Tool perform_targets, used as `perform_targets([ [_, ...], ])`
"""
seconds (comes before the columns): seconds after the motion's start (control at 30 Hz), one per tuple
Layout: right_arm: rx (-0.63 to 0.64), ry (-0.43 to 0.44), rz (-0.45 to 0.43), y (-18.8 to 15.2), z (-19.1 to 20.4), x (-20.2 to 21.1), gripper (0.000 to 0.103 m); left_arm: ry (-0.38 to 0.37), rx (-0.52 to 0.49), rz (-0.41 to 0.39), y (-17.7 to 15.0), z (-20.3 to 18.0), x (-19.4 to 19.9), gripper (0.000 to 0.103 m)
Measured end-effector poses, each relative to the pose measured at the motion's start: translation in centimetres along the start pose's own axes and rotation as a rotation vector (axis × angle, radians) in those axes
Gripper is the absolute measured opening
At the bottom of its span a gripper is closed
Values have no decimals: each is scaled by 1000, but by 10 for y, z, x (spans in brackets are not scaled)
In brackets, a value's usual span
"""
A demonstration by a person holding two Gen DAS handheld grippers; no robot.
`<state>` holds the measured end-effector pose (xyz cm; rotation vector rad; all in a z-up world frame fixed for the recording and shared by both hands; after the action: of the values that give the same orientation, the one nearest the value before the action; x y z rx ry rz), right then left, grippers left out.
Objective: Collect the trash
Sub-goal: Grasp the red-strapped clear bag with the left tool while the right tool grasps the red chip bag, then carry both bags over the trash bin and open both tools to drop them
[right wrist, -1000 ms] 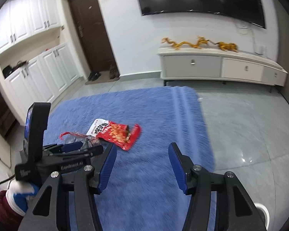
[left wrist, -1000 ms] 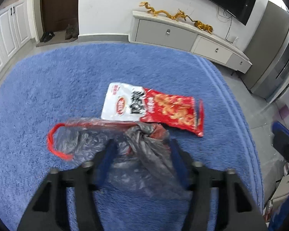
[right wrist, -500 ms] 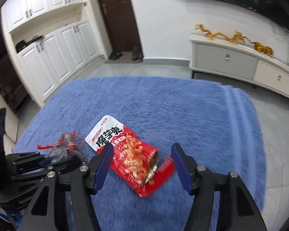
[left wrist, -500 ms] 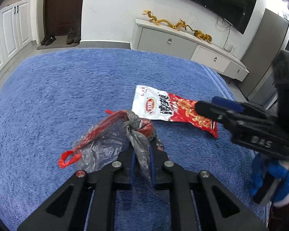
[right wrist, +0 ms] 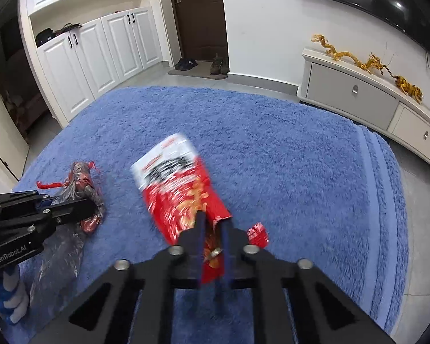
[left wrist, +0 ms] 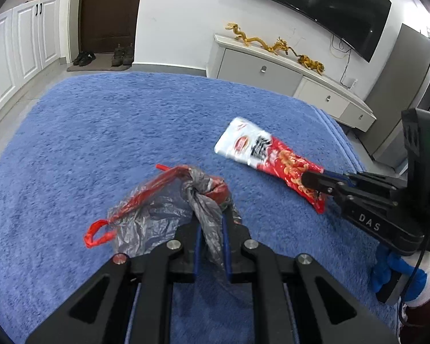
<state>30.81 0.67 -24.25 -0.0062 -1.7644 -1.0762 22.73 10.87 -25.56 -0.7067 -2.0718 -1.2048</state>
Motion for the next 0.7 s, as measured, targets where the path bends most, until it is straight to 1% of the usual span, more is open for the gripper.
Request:
perform_targets([
  [0.1,-5,-1,-13,-3,12,11,4,10,7,-8,-3,8,13,11],
  [0.2,-30,-5,-44,-3,19,28,4,16,3,-34,0,12,31,11],
  [0.37,-62,-18,-111,-4,33,73,3,-4,-6,-84,2,11,69,11],
  [0.57,-79,-53,-197,-12,47,141,3,-52,-38,-133,-5,-8,113,11],
  [0.7,-105,-99,-251,-24,45,187,3,-91,-69,-142,-12,-31,129,11],
])
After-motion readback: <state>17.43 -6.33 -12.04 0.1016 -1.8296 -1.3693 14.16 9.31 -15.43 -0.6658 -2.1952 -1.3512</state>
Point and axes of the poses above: each gripper's, at about its wrist camera, not at the fingertips, and x roughly against the way its jaws point, z to its left, y to its top, the point moved 10 cm from there along -x, roughly the way its jaws point, and after that the axes turned 13 degrees about x, right-handed, at the moved point
